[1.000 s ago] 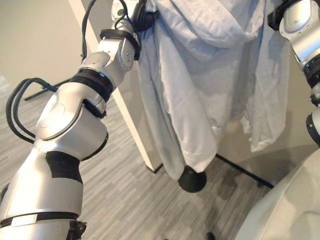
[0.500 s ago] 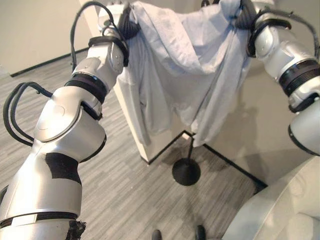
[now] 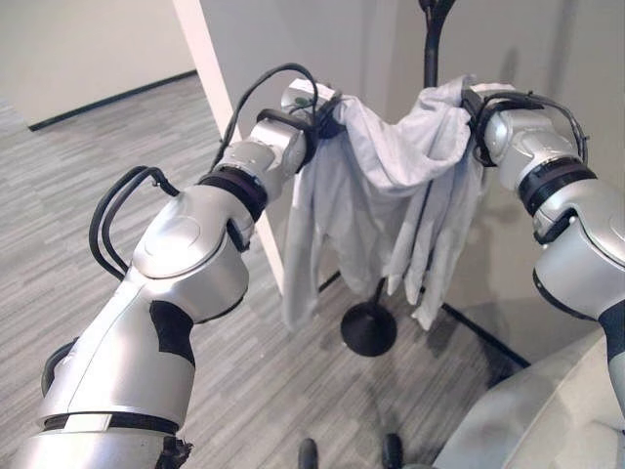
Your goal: Hang the clothes on the sofa on the clothes rack.
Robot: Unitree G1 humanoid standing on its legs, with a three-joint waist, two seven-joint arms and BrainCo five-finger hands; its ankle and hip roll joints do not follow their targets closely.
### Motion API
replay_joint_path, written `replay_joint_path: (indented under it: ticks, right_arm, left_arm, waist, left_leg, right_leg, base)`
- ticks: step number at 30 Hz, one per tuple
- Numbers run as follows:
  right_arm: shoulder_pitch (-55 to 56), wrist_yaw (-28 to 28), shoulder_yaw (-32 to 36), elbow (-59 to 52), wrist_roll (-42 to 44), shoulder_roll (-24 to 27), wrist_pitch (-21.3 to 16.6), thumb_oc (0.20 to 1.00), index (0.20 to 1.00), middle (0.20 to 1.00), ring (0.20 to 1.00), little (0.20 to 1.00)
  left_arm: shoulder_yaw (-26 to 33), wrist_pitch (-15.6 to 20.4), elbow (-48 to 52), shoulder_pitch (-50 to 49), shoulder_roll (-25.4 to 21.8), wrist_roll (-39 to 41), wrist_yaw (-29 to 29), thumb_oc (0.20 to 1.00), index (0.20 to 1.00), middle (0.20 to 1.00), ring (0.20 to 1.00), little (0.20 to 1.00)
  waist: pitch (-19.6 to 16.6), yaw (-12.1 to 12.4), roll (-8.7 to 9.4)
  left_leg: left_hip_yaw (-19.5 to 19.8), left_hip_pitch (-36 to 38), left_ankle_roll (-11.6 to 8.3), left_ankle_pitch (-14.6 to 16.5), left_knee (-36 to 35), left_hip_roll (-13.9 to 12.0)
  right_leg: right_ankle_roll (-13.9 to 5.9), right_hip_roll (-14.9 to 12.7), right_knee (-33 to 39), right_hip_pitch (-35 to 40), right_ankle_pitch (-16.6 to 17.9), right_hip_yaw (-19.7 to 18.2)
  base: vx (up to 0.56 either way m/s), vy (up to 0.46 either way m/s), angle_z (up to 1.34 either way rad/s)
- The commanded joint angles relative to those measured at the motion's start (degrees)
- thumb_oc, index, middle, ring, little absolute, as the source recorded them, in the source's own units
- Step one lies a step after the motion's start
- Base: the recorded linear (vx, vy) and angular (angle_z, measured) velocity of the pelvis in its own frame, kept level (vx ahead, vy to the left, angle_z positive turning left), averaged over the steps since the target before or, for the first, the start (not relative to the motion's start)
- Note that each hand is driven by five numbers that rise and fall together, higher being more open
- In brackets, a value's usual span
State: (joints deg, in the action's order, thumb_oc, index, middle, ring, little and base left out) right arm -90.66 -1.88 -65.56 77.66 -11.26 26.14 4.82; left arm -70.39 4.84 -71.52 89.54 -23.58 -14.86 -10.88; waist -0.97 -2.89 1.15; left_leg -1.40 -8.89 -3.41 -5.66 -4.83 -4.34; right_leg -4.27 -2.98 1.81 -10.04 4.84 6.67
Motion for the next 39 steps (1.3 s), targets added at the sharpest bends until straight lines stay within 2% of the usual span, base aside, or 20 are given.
replay_joint_path:
  ticks: [1,9,13,22,34,39]
  right_arm:
    - [-11.10,1.22,-0.96,8.46,-0.92,2.74,0.55,0.200,0.200,0.200,0.200,0.200]
    - [-8.31,0.53,0.56,8.22,-1.87,3.09,0.87,0.200,0.200,0.200,0.200,0.200]
    - [-2.21,-1.97,1.59,7.98,-4.90,2.97,1.33,0.200,0.200,0.200,0.200,0.200]
    - [6.14,-3.42,4.97,6.75,-6.09,2.44,1.14,0.200,0.200,0.200,0.200,0.200]
    - [9.13,-4.35,6.56,5.20,-5.54,2.39,0.22,0.200,0.200,0.200,0.200,0.200]
    - [7.47,-2.75,6.55,4.21,-5.48,3.37,-0.73,0.200,0.200,0.200,0.200,0.200]
  left_arm:
    - [3.60,-0.84,-5.64,10.49,-1.11,-1.13,-1.48,0.200,0.200,0.200,0.200,0.200]
    - [4.23,-0.63,-4.60,11.20,-0.62,-0.96,-1.70,0.200,0.200,0.200,0.200,0.200]
    - [4.72,-0.42,-2.79,9.96,-0.04,-2.08,-1.23,0.200,0.200,0.200,0.200,0.200]
    - [6.07,-0.19,-1.37,7.39,0.20,-3.45,-0.44,0.200,0.200,0.200,0.200,0.200]
    - [7.99,0.08,-0.69,2.67,0.00,-4.67,0.31,0.200,0.200,0.200,0.200,0.200]
    - [9.24,0.08,-1.31,0.64,-0.80,-4.39,0.52,0.200,0.200,0.200,0.200,0.200]
  waist:
    - [5.93,1.70,1.57]
    - [5.95,1.81,1.07]
    - [6.41,1.87,0.60]
    - [7.42,1.78,0.18]
    - [8.18,1.43,0.37]
    - [8.05,1.24,0.82]
  left_leg:
    - [0.65,4.43,-3.29,3.60,-0.17,-0.73]
    - [0.86,5.03,-3.12,3.99,-0.17,-0.56]
    - [1.13,5.39,-2.90,4.27,-0.17,-0.46]
    - [1.03,5.54,-2.60,4.53,-0.17,-0.43]
    - [0.81,5.61,-2.55,4.59,-0.17,-0.57]
    - [0.59,5.91,-2.65,4.75,-0.17,-0.72]
  right_leg:
    - [-7.55,-5.10,3.19,4.02,0.32,3.86]
    - [-7.57,-5.24,3.19,4.64,-0.04,4.17]
    - [-7.51,-5.36,3.19,5.05,-0.40,4.29]
    - [-7.41,-5.56,3.19,5.18,-0.58,4.42]
    - [-7.33,-5.61,3.19,5.16,-0.60,4.29]
    - [-7.29,-5.46,3.19,5.23,-0.70,4.05]
  base:
    - [0.00,0.000,0.00]
    - [0.00,0.001,0.01]
    - [0.00,0.005,0.02]
    - [0.00,0.001,0.00]
    - [0.00,0.000,0.00]
    - [0.00,0.000,0.00]
